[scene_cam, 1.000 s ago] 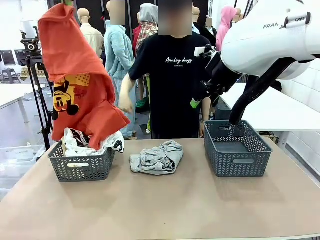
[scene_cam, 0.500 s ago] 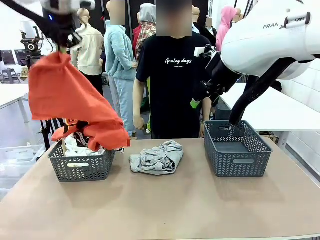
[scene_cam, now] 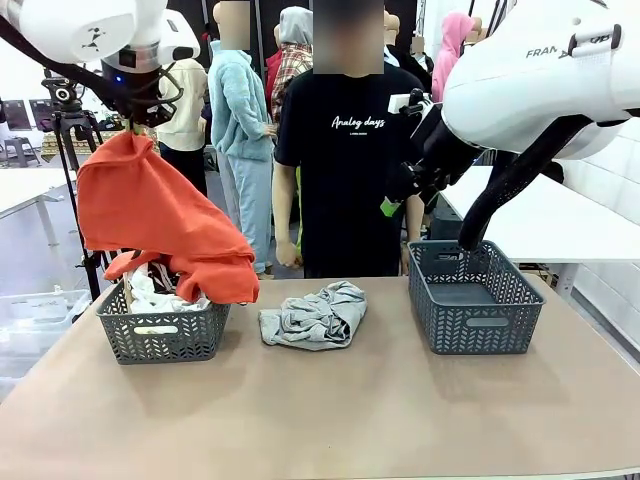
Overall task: Sort the tops and bottoms.
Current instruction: Sort the clothes according to human instructions.
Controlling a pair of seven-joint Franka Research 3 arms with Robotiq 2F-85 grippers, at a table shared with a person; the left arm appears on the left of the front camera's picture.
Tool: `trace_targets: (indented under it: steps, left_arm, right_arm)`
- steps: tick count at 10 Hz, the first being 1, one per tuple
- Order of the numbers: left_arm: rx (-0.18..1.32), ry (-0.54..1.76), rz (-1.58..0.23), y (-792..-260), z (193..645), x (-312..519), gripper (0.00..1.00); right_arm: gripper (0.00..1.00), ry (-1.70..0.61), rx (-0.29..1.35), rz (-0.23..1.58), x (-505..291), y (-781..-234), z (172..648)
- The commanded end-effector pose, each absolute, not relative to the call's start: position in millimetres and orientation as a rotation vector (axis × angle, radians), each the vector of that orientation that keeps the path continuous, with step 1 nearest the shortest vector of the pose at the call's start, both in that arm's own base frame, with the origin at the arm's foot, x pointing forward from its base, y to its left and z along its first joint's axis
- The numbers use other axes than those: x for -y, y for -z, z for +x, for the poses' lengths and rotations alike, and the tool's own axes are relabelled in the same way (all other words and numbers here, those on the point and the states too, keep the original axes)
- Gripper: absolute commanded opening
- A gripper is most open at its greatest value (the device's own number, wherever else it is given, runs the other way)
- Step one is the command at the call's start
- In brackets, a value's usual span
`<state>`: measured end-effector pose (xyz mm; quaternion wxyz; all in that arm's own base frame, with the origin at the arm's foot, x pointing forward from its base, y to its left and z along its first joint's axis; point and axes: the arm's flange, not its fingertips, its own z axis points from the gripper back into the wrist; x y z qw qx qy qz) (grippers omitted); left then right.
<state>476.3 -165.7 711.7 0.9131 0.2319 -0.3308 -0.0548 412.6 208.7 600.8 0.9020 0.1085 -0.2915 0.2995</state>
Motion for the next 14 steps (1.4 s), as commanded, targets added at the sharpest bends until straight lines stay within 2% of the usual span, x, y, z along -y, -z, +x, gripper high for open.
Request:
trace_targets:
  steps: [1,3,6,9,14]
  left_arm:
    - [0.666,0.13,0.485,-722,472,163,0.0]
    - [0.68,0.114,0.482,-716,473,170,0.0]
    - [0.587,-0.138,0.184,-630,498,135,0.0]
    - [0.5,-0.329,0.072,-564,507,115,0.0]
    - [0.493,-0.269,0.118,-573,514,114,0.0]
  right_arm:
    - [1.0,-0.617,0.594,0.224,-207,-597,410]
    - [1.0,-0.617,0.594,0.224,-207,-597,410]
    - [1.0,-0.617,0.594,0.224,-207,-597,410]
    - [1.0,-0.617,0.594,0.224,-207,-597,410]
    - [1.0,-0.617,0.594,0.224,-207,-597,410]
